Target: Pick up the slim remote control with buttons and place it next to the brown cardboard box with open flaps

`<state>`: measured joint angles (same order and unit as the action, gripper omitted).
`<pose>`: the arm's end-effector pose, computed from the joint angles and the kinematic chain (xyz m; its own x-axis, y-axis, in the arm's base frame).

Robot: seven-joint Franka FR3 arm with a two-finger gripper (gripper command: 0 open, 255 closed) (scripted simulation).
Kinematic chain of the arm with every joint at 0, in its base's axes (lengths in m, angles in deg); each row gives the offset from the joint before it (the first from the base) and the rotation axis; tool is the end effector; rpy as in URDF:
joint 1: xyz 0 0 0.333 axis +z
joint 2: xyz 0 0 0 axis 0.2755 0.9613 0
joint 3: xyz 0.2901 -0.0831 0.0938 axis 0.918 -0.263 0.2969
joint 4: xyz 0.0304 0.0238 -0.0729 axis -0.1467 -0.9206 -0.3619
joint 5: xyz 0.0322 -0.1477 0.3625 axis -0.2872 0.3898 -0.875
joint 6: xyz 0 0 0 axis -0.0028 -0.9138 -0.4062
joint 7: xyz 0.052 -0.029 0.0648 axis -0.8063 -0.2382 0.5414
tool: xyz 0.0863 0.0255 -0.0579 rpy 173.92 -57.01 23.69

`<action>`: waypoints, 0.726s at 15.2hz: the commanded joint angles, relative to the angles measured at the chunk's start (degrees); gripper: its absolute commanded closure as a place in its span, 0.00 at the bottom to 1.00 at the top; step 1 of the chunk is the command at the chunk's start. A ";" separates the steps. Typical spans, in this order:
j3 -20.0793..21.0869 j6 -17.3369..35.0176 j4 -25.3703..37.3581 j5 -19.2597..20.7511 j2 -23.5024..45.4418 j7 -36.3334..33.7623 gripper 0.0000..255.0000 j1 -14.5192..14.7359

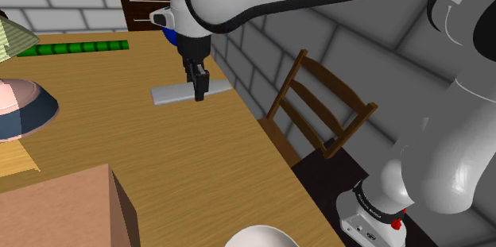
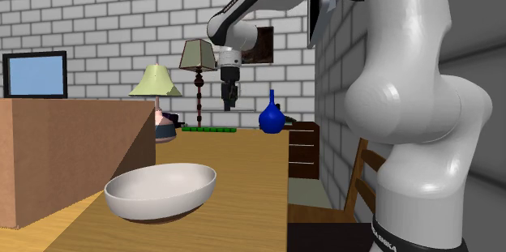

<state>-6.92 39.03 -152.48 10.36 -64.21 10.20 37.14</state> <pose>0.4916 0.3519 0.4768 0.1749 0.9846 0.0077 0.9846 -0.1749 -0.0076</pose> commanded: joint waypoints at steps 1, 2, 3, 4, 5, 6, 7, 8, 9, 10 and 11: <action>0.02 -1.50 1.30 -0.07 -0.21 0.05 1.00 0.00; 0.02 -2.24 1.95 -0.10 -0.30 0.07 1.00 0.00; 0.03 -2.99 2.61 -0.13 -0.39 0.08 1.00 0.00; 0.04 -3.74 3.30 -0.15 -0.46 0.09 1.00 0.01; 0.05 -4.49 4.00 -0.17 -0.51 0.10 1.00 0.01; 0.06 -5.25 4.71 -0.19 -0.56 0.11 1.00 0.02; 0.06 -6.01 5.44 -0.20 -0.59 0.11 1.00 0.03; 0.07 -6.78 6.19 -0.21 -0.61 0.12 1.00 0.04; 0.08 -7.55 6.96 -0.21 -0.61 0.11 1.00 0.05; 0.09 -8.32 7.74 -0.21 -0.60 0.11 1.00 0.06; 0.10 -9.10 8.54 -0.21 -0.57 0.11 1.00 0.08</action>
<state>-6.83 30.69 -144.56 10.18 -64.65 10.31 37.22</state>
